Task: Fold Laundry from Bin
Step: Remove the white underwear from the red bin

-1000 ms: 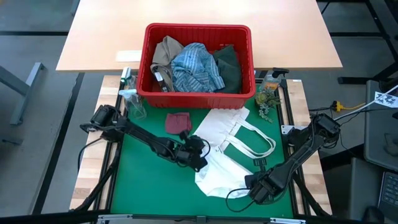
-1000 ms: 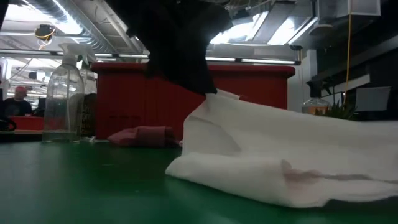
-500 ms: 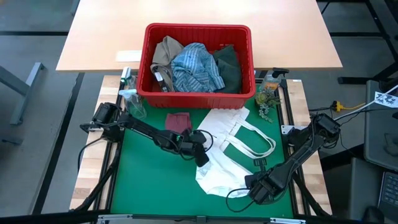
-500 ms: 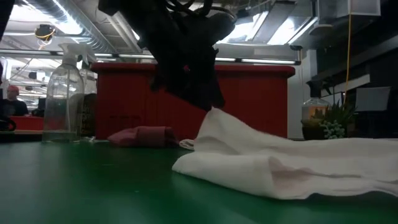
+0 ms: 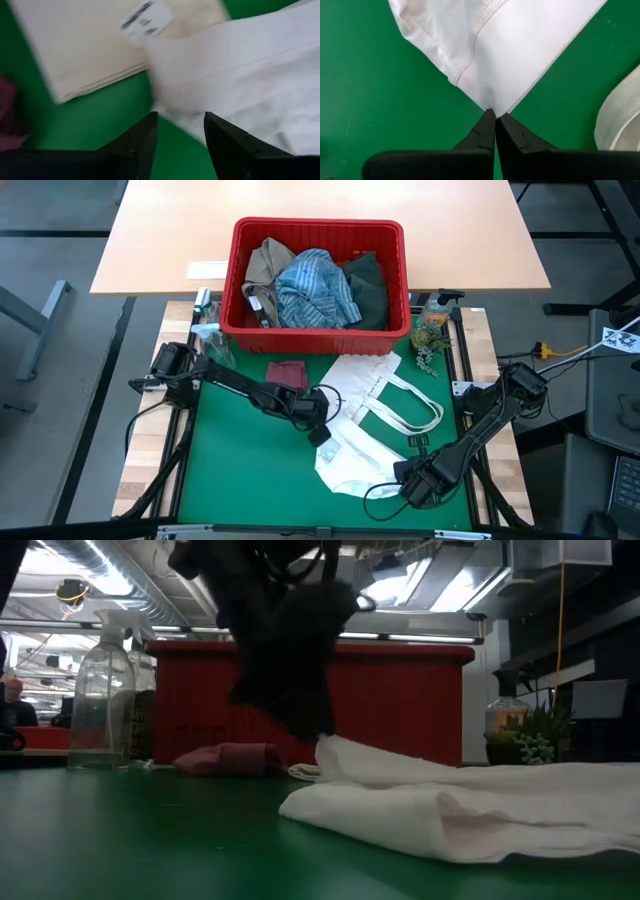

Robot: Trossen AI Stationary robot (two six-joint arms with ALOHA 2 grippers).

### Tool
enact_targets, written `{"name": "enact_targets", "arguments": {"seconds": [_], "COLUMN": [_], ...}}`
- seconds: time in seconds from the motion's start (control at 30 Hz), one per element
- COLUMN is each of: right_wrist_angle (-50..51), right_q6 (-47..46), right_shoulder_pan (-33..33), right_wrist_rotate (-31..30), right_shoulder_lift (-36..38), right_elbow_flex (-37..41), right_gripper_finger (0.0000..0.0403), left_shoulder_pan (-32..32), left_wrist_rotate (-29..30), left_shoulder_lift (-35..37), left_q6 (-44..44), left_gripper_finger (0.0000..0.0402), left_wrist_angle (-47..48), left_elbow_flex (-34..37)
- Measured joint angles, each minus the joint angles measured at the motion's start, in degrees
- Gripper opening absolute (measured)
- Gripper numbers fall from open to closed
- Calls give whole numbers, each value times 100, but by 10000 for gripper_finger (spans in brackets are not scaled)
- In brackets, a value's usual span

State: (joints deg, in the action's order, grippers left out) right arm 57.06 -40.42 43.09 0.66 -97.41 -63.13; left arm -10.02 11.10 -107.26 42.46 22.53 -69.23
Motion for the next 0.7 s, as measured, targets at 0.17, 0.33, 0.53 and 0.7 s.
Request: {"name": "enact_targets", "arguments": {"seconds": [0.17, 0.33, 0.53, 0.7], "right_wrist_angle": [0, -1, 0, -2], "right_q6": [0, 1, 2, 2], "right_shoulder_pan": [0, 0, 0, 0], "right_wrist_rotate": [-1, 0, 1, 1], "right_shoulder_lift": [0, 1, 2, 2], "right_elbow_flex": [0, 0, 1, 2], "right_gripper_finger": [5, 5, 5, 5], "left_shoulder_pan": [124, 212, 404, 586], "left_wrist_rotate": [-16, -199, -1429, -2196], "left_shoulder_lift": [0, 0, 2, 2], "left_q6": [221, 215, 0, -83], "left_gripper_finger": [155, 155, 155, 155], "left_wrist_angle": [296, 153, 137, 316], "left_elbow_flex": [0, -64, -347, -545]}}
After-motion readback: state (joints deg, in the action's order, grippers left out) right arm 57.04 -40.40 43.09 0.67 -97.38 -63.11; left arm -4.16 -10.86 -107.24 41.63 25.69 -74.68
